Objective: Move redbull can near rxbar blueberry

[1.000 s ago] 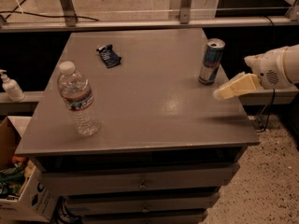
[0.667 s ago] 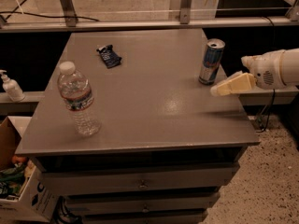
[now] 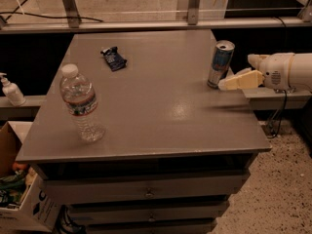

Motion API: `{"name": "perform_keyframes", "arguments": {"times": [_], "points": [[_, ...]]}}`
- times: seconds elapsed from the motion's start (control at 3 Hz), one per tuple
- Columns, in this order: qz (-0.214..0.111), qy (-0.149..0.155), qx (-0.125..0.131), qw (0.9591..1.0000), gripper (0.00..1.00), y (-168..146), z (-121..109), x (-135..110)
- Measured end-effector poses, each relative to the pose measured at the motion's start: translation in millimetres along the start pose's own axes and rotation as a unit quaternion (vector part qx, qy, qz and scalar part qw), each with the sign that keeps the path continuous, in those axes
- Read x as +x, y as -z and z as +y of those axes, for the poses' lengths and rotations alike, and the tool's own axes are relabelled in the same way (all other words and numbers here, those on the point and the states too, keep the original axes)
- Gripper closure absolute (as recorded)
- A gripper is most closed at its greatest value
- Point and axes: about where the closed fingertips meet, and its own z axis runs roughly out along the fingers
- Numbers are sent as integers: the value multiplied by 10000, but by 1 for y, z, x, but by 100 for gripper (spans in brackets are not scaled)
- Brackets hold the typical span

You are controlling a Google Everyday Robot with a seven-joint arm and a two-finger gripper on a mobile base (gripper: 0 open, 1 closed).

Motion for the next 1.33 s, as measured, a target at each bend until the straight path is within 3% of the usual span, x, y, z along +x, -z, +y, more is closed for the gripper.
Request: {"name": "perform_keyframes", "arguments": {"times": [0.67, 1.33], "points": [[-612, -82, -541, 9966, 0, -29, 0, -8], [-871, 19, -1012, 9910, 41, -47, 12, -15]]}}
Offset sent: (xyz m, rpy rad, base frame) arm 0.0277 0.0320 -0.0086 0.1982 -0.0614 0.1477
